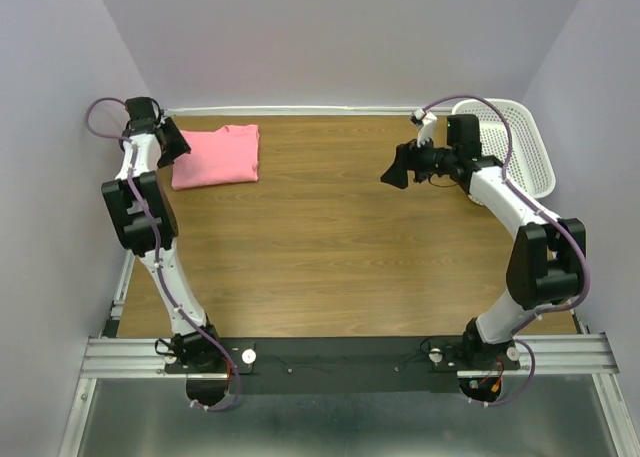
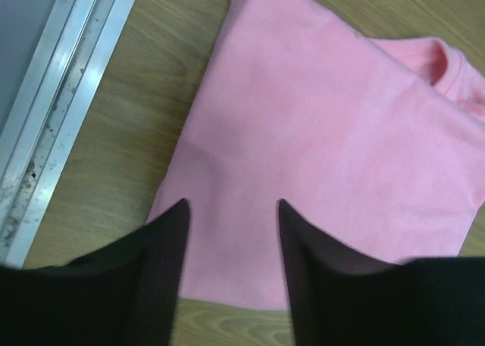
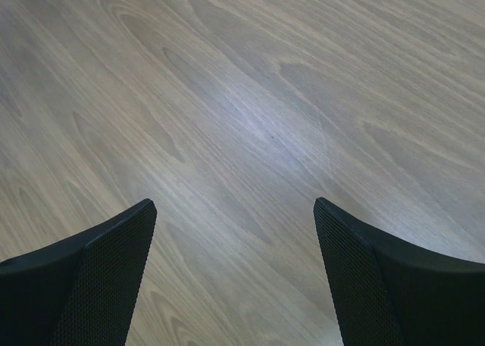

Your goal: Fold and stack the t-shirts

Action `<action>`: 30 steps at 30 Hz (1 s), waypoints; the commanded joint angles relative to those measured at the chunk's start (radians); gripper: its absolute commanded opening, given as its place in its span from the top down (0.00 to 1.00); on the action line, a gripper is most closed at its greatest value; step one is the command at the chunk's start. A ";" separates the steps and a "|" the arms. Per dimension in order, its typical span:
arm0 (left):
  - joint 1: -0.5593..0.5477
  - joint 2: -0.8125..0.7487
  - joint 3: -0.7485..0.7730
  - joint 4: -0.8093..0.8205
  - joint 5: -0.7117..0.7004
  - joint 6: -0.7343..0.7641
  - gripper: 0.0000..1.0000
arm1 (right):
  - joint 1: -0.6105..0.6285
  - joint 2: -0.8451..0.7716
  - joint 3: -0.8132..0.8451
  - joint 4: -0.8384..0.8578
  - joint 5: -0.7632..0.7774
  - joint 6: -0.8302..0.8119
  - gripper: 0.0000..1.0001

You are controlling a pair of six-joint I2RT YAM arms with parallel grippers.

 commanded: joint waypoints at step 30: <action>-0.365 -1.785 -1.334 0.701 0.025 0.289 0.03 | -0.098 -0.897 -0.549 0.226 1.122 0.176 0.00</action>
